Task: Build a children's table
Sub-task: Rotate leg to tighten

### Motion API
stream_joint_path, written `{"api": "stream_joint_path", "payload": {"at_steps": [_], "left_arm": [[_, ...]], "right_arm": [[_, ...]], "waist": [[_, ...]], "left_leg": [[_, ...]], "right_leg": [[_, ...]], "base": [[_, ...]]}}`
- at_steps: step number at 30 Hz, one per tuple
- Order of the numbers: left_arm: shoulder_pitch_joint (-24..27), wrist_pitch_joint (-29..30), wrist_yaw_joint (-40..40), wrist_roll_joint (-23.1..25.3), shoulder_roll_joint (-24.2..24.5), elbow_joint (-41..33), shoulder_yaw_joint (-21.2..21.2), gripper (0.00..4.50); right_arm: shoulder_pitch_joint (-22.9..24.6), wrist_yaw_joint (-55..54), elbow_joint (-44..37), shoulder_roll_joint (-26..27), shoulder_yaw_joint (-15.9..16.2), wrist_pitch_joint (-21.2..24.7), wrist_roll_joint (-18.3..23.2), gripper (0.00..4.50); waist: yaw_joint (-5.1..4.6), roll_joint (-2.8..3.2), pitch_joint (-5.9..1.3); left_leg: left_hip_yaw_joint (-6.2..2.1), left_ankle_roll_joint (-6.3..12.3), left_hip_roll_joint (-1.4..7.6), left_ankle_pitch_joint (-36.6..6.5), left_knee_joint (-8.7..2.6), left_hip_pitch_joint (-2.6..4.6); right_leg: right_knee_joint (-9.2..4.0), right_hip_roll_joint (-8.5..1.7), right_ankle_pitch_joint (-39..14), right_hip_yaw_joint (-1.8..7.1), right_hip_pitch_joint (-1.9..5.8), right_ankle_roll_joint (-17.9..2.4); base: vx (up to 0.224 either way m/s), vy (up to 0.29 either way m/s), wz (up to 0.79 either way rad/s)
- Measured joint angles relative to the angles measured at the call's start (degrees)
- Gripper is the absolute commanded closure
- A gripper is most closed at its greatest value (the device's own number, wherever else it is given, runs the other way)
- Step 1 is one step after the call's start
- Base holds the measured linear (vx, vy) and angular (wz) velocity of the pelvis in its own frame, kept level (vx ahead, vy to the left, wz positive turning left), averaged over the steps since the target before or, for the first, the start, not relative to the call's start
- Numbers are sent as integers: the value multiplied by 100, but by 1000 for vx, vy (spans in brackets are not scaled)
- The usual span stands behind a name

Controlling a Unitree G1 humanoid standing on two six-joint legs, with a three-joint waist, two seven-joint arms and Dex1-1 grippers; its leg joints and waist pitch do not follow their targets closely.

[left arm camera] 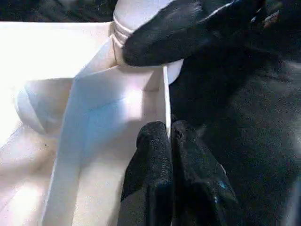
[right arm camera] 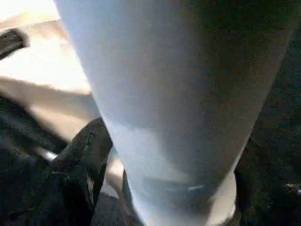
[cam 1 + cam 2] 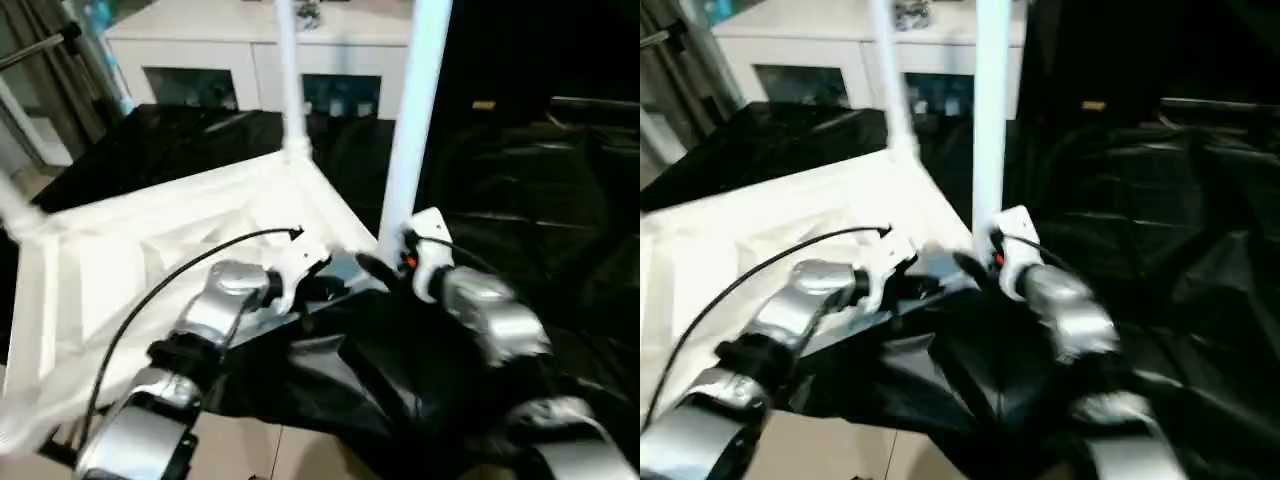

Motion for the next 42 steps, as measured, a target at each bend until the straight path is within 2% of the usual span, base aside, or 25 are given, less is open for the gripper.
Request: {"api": "stream_joint_path", "payload": {"at_steps": [3,5,7,9,13,17,23,28,31,36,39,40,42], "left_arm": [[2,-112,-393,-20,129,-32,-113,450],[6,-167,-605,-25,197,-39,-161,450],[6,-218,-842,-21,317,-71,-235,450],[18,-241,-1042,-20,400,-119,-289,450],[61,-250,-1312,-38,481,-188,-315,450],[105,-234,-1425,-53,519,-261,-318,450],[144,-201,-1458,-79,532,-302,-309,450],[105,-195,-777,-12,335,-43,-123,450],[-2,-115,-189,88,98,139,-12,450],[-122,17,584,143,-256,340,105,450],[-211,176,1117,217,-492,404,187,450],[-219,203,1231,226,-548,403,196,450],[-231,258,1349,247,-622,378,203,450]], "right_arm": [[173,749,-347,-503,312,48,91,81],[239,1089,-469,-640,394,37,111,81],[328,1407,-582,-718,454,-7,113,81],[417,1631,-712,-790,509,-1,144,105],[501,1896,-873,-898,569,84,199,124],[534,1979,-946,-945,613,150,271,163],[615,1998,-1041,-937,606,148,266,177],[492,1086,-596,-494,335,3,106,178],[234,160,-175,-155,150,-36,12,180],[-72,-1045,321,282,-139,-95,-69,180],[-345,-1889,712,642,-383,-205,-164,180],[-391,-2058,786,687,-417,-242,-183,145],[-446,-2269,877,774,-498,-317,-192,145]], "waist": [[86,3,-1],[131,3,-1],[139,3,-1],[150,2,-1],[159,2,-1],[161,2,-1],[162,2,-1],[116,0,-2],[-20,0,-1],[-149,0,-2],[-175,3,-5],[-172,3,-5],[-164,5,-6]], "left_leg": [[0,3,1,2,2,-14],[2,-6,2,-3,4,-13],[3,-10,2,-4,5,-10],[4,-11,1,-5,5,-8],[9,-11,1,-5,5,-7],[9,-11,1,-4,4,-9],[9,-10,1,-4,5,-8],[9,-14,1,-2,15,38],[7,-16,-1,0,23,39],[7,-16,-7,0,24,35],[8,-15,-9,0,25,30],[8,-15,-9,0,25,29],[8,-12,-9,-3,20,27]], "right_leg": [[7,0,-2,-1,-16,2],[7,0,-2,1,-16,3],[8,0,-2,2,-14,3],[8,-1,-2,4,-12,2],[8,-2,-2,8,-12,2],[8,-2,-2,6,-13,2],[8,-2,-3,6,-12,4],[14,-3,-18,9,26,29],[-5,-9,-29,8,27,47],[-35,-10,-26,16,33,42],[-36,-10,-4,19,30,5],[-37,-10,0,18,30,-2],[-38,-10,3,18,30,-6]], "base": [[0,0,0],[0,0,0],[0,0,0],[0,0,0],[0,0,0],[0,0,0],[0,0,0],[0,0,0],[0,0,0],[0,0,0],[0,0,0],[0,0,0],[0,0,0]]}}
